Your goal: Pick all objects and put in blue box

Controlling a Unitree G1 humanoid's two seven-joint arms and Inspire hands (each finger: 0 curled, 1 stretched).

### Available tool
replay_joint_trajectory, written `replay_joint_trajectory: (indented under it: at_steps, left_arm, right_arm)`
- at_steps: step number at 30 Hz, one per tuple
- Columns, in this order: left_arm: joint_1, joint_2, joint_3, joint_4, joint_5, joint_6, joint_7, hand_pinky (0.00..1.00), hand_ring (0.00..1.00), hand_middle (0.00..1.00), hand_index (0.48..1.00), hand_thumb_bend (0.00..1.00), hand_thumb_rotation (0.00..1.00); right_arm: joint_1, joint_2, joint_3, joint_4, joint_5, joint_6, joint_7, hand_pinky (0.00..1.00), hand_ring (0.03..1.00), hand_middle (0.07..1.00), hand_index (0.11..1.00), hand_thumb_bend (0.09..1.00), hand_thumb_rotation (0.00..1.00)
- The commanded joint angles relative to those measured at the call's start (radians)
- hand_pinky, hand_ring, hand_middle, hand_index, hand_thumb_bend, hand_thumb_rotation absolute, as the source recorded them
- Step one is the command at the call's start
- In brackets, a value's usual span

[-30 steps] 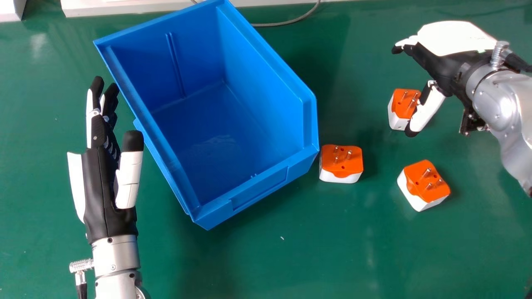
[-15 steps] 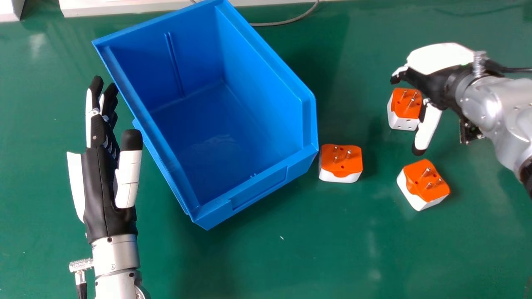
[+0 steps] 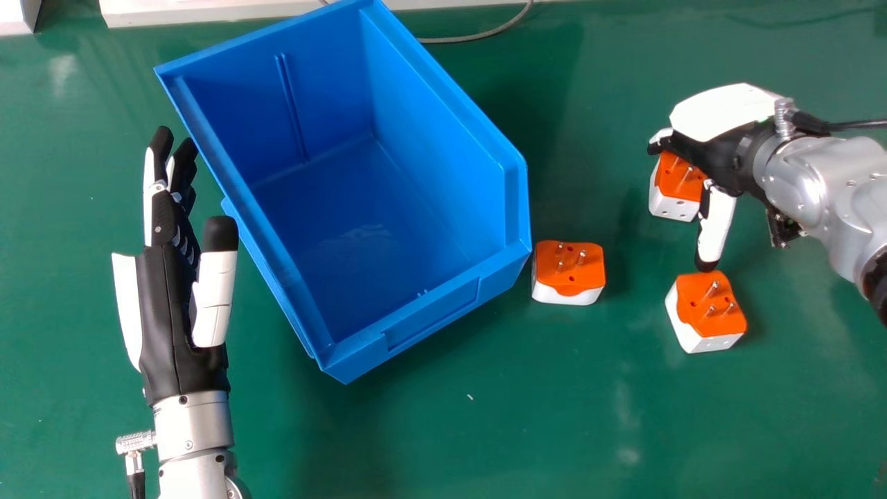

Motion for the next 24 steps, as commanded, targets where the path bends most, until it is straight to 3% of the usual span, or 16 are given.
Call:
replay_joint_trajectory:
  at_steps: [1,6,9,14,20,24]
  left_arm:
    - [-0.007,-0.001,0.0,-0.017,0.004,-0.013,0.006,0.97,0.95,0.93,0.953,0.93,0.93]
    - [-0.006,0.0,0.0,-0.018,0.005,-0.013,0.008,0.97,0.95,0.93,0.952,0.93,0.93]
    - [-0.005,0.002,-0.001,-0.022,0.015,-0.009,0.015,0.97,0.95,0.93,0.953,0.93,0.93]
    - [-0.008,0.002,-0.002,-0.018,0.004,-0.016,0.007,0.97,0.95,0.93,0.954,0.93,0.93]
    - [0.0,0.005,-0.001,-0.034,0.017,-0.007,0.017,0.97,0.95,0.93,0.955,0.93,0.93]
    - [0.002,0.005,-0.003,-0.038,0.009,-0.008,0.01,0.97,0.95,0.93,0.956,0.93,0.94]
  right_arm:
    - [-0.042,0.002,0.011,0.014,-0.006,0.012,0.004,0.73,0.875,0.896,0.891,0.835,0.14]
    - [-0.053,0.005,0.028,0.042,-0.008,0.013,-0.005,0.72,0.87,0.897,0.905,0.831,0.13]
    - [-0.059,0.004,0.021,0.059,0.002,0.013,-0.013,0.71,0.864,0.896,0.906,0.829,0.13]
    - [-0.066,-0.001,0.009,0.08,0.019,0.01,-0.022,0.66,0.82,0.872,0.898,0.836,0.12]
    - [-0.069,0.007,0.012,0.098,0.037,0.009,-0.021,0.49,0.651,0.749,0.88,0.841,0.09]
    - [-0.067,-0.001,0.022,0.087,0.03,-0.019,-0.038,0.44,0.597,0.707,0.869,0.842,0.08]
